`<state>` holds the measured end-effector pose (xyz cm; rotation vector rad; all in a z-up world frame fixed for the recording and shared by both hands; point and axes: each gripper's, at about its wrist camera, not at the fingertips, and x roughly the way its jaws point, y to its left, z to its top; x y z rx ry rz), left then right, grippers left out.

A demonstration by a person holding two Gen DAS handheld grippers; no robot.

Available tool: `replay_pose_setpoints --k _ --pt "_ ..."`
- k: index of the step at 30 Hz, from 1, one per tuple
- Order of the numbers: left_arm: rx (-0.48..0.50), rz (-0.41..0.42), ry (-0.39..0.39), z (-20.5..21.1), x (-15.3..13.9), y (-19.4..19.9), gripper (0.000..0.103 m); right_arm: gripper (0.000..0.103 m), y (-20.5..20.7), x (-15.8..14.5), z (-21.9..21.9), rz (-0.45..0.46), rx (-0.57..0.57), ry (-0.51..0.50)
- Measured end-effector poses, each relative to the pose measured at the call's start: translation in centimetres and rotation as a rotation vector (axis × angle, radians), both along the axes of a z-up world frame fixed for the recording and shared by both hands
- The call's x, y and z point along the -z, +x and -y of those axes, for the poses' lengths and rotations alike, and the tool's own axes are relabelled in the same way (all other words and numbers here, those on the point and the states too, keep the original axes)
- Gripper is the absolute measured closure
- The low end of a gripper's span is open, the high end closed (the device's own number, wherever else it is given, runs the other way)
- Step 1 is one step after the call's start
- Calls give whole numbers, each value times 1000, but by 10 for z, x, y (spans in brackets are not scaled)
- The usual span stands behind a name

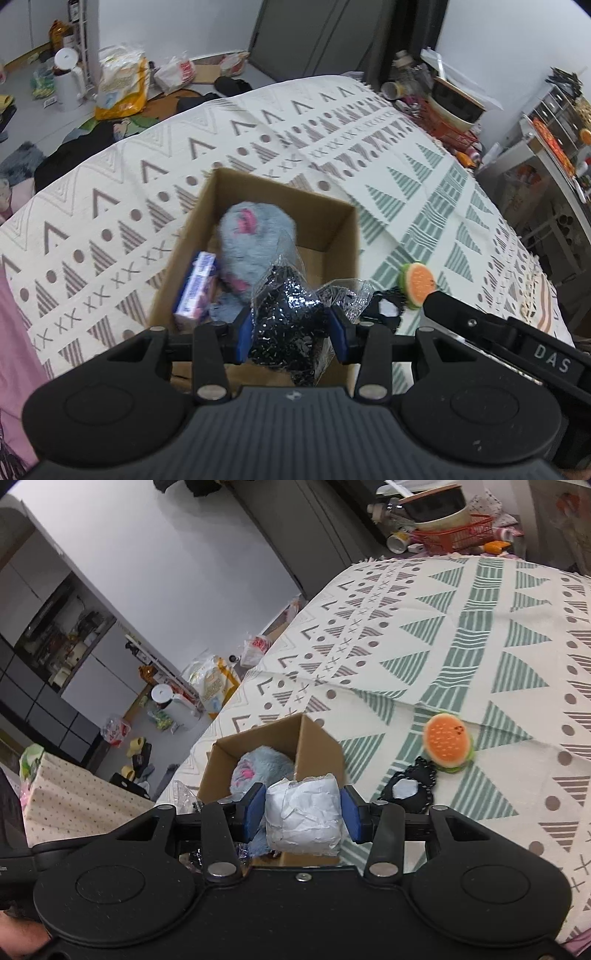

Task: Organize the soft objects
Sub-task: 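Carry the black bag in the left tool while the right tool carries the white item over the box, then open the left tool to drop the black bag while the right tool drops the white item into the box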

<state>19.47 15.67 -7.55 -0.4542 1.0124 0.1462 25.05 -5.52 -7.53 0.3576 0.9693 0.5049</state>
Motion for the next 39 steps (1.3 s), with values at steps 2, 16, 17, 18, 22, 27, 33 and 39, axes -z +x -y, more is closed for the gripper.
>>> replay_pose_setpoints --k 2,16,17,18,22,27,33,39 --pt "-13 -8 -2 -8 5 -2 61 59 -1 1 -8 -8 -7 -5" --pt "-32 -39 -13 -39 17 -9 59 59 -7 13 -54 -46 -60 -30" --pt "-27 -40 -12 -40 17 -9 58 59 -8 14 -55 -48 -61 -28" --pt "-26 -45 -13 -41 17 -9 57 59 -8 14 -57 -52 -61 -25" --pt "-57 -50 -7 -48 17 -11 55 59 -10 18 -63 -64 -66 -28" --pt "-75 -51 -15 -53 15 -14 54 58 -13 21 -67 -77 -88 -28" --pt "-83 -55 4 -49 12 -13 49 42 -13 19 -57 -100 -59 2" --pt "-87 -31 67 -34 2 -9 35 35 -11 17 -38 -91 -20 -18"
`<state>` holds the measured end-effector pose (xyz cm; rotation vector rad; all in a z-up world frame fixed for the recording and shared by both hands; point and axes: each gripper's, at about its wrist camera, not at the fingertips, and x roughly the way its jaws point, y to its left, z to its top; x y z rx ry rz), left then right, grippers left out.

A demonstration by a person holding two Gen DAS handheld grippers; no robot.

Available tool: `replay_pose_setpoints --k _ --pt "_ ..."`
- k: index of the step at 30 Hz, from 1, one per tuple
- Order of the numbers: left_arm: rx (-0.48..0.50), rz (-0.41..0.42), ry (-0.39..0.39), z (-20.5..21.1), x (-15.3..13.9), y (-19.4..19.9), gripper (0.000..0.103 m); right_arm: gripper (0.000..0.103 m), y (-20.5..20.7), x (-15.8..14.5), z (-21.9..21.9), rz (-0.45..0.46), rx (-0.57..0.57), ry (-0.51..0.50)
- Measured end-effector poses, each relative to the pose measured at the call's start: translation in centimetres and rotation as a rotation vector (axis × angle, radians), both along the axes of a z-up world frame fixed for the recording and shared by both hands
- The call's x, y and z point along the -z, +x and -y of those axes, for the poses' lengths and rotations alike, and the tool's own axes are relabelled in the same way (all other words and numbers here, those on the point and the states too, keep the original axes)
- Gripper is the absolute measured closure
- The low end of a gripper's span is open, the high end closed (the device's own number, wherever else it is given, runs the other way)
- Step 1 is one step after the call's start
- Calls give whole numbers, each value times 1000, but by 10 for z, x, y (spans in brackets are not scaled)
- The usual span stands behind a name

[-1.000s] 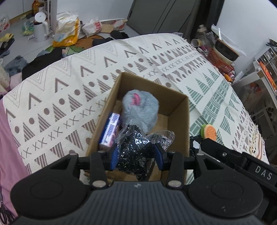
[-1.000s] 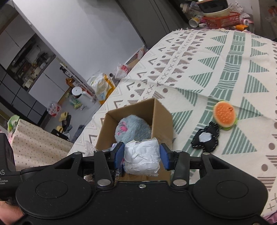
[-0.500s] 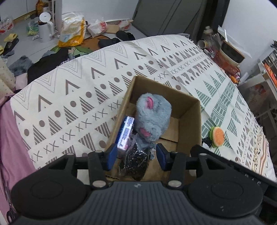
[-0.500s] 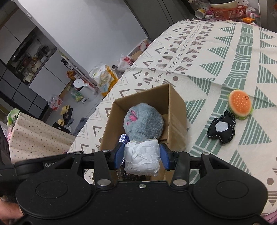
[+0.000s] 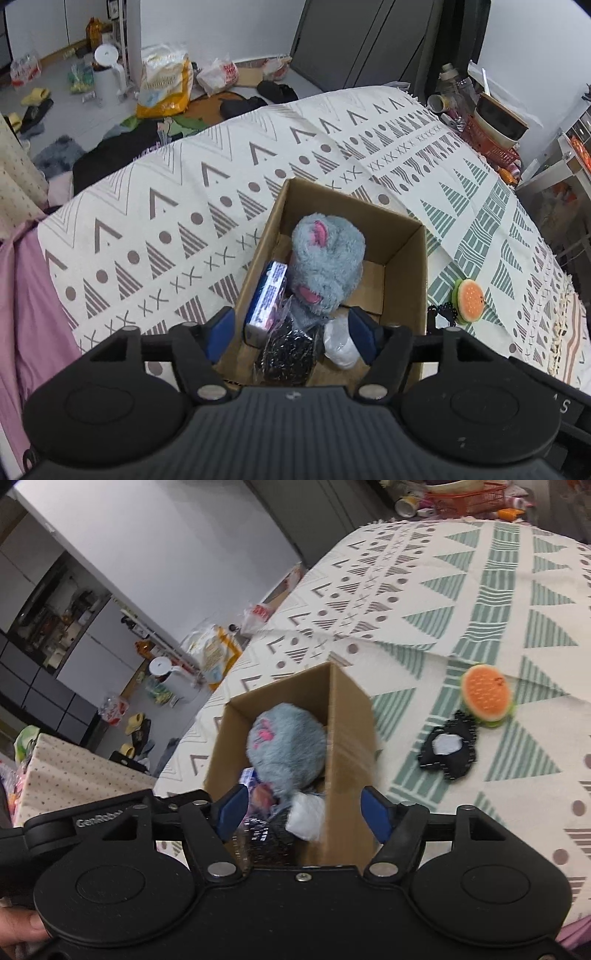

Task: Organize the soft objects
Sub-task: 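Open the left tool to drop the black bag while the right tool drops the white item into the box, then move both tools back toward the burger squishy and the black felt plush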

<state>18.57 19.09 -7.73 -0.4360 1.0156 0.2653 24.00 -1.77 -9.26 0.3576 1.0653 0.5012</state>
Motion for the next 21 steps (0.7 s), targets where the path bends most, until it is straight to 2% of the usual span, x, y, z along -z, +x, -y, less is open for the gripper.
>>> replay_pose_setpoints --k 5,12,21 --pt "22 -2 0 15 -3 6 34 34 2 2 19 4 18 -27" --pt "52 -1 23 43 -10 17 32 25 6 3 51 12 36 -17" --pt "91 -8 38 81 -12 30 32 25 14 6 98 21 93 -22"
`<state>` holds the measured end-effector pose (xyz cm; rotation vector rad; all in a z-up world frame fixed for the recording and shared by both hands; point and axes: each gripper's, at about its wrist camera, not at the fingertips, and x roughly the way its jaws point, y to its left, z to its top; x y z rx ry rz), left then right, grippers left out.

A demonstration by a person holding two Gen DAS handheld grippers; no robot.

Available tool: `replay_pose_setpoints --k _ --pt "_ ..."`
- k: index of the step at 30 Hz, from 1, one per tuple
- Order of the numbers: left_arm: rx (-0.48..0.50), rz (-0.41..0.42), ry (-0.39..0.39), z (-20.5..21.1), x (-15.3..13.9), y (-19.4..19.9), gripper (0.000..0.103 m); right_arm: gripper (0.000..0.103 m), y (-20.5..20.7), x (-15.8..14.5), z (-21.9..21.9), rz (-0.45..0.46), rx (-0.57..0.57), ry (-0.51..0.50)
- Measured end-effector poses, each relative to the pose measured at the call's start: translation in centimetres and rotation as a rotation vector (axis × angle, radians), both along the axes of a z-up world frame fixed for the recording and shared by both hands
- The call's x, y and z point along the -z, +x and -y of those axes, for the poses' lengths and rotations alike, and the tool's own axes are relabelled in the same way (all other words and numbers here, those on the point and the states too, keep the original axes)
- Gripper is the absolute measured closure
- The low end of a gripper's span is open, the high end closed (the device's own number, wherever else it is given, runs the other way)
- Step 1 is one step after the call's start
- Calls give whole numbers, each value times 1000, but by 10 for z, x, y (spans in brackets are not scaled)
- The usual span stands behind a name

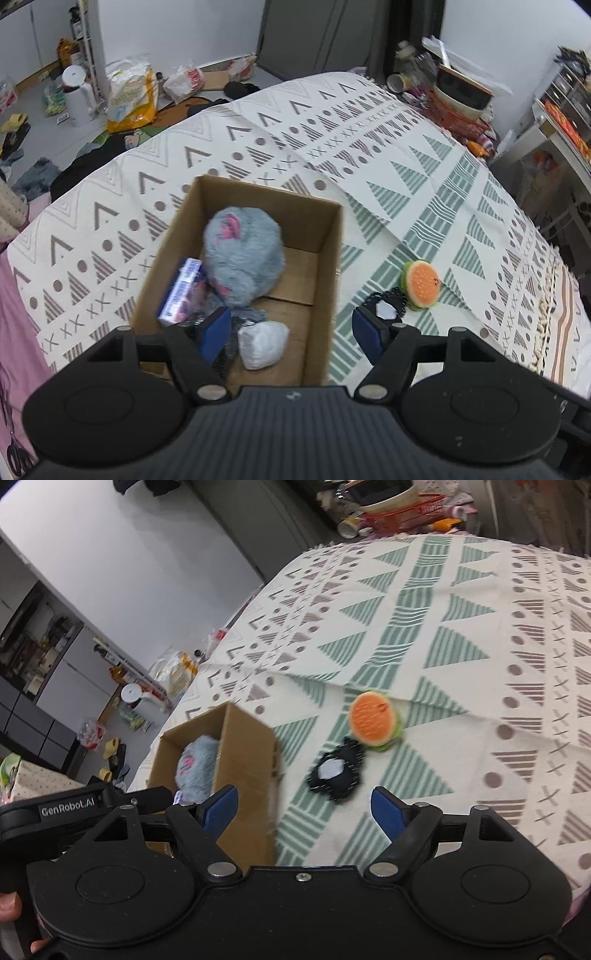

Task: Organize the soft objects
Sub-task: 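Move both tools back toward the burger squishy and the black felt plush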

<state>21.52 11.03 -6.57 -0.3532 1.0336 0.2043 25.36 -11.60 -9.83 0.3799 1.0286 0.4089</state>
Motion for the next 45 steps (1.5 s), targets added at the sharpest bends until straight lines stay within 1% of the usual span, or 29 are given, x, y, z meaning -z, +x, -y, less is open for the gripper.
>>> replay_pose_setpoints --k 8,13,21,27,33,36,37,39,43,45 --pt "41 1 11 31 0 12 32 24 7 5 32 3 37 2" --pt "59 -10 40 48 3 21 32 24 12 7 46 10 50 18" --pt "89 -15 50 75 6 34 32 23 23 5 62 37 31 13" --pt "92 -26 58 88 12 42 32 23 34 10 73 44 29 15" --pt "112 -36 69 98 21 49 32 23 40 22 84 37 46 50" --pt "148 -36 93 105 26 52 33 23 45 31 92 13 69 100" --pt "158 -44 86 107 29 54 36 23 46 34 93 11 75 98" --pt "154 -60 58 107 35 57 36 23 49 37 95 10 82 95" --pt "165 -64 63 113 44 63 37 23 54 43 96 9 87 111" --pt "162 -76 49 115 49 67 39 23 58 46 96 11 90 110"
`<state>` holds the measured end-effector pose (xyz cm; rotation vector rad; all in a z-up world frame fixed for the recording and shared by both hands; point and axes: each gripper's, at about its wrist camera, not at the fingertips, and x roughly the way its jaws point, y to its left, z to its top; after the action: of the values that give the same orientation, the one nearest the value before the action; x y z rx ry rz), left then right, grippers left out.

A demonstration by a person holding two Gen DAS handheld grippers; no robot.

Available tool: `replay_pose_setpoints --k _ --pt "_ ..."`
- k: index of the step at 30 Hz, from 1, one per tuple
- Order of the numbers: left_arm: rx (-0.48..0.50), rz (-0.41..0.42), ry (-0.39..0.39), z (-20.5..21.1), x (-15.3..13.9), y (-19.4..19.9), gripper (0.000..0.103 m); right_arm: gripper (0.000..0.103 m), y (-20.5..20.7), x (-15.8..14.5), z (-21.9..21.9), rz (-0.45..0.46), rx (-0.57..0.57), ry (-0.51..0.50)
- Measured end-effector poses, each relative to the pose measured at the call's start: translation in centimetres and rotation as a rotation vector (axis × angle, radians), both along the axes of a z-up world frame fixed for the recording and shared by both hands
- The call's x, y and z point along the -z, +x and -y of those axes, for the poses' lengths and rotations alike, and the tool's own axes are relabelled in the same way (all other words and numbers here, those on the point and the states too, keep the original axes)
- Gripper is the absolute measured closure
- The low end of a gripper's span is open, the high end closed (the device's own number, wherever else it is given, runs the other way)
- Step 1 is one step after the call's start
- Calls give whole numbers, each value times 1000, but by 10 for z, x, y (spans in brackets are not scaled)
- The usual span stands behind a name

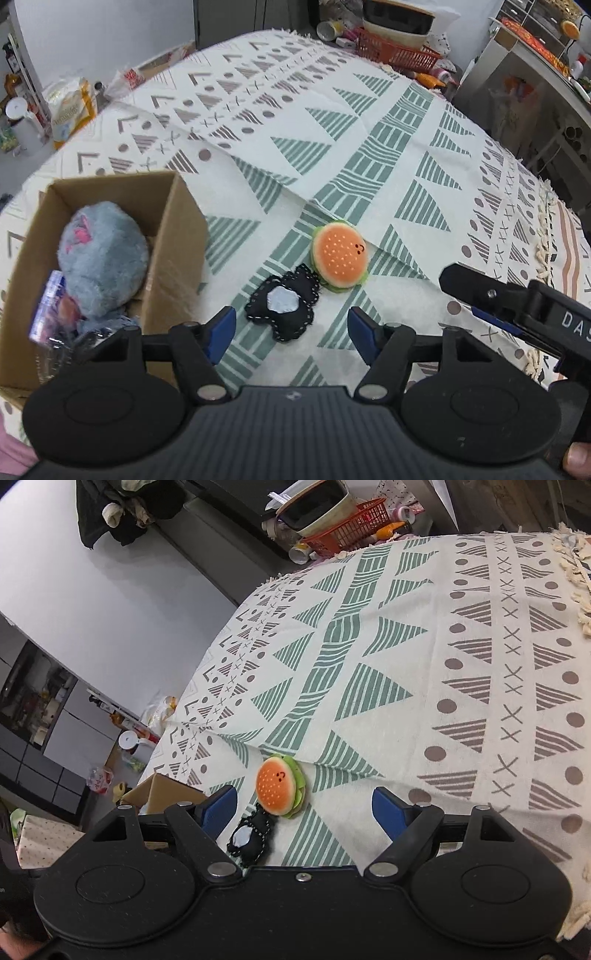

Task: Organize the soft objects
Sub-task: 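Move both tools back toward the burger squishy and the black felt plush, then grasp the black felt plush with the left tool while the right tool grasps the burger squishy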

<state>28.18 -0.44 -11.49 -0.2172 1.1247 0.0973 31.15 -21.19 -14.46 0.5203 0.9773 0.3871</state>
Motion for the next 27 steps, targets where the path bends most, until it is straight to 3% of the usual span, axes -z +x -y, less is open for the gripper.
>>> replay_pose_setpoints --k 14,23,27 --pt "-1 -60 2 1 44 23 39 25 25 26 -12 -49 -24 52" --pt "-27 -104 -25 -10 66 35 49 29 40 40 -31 -70 -69 44" --pt "-48 -112 -26 -15 70 38 61 37 46 44 -42 -77 -92 33"
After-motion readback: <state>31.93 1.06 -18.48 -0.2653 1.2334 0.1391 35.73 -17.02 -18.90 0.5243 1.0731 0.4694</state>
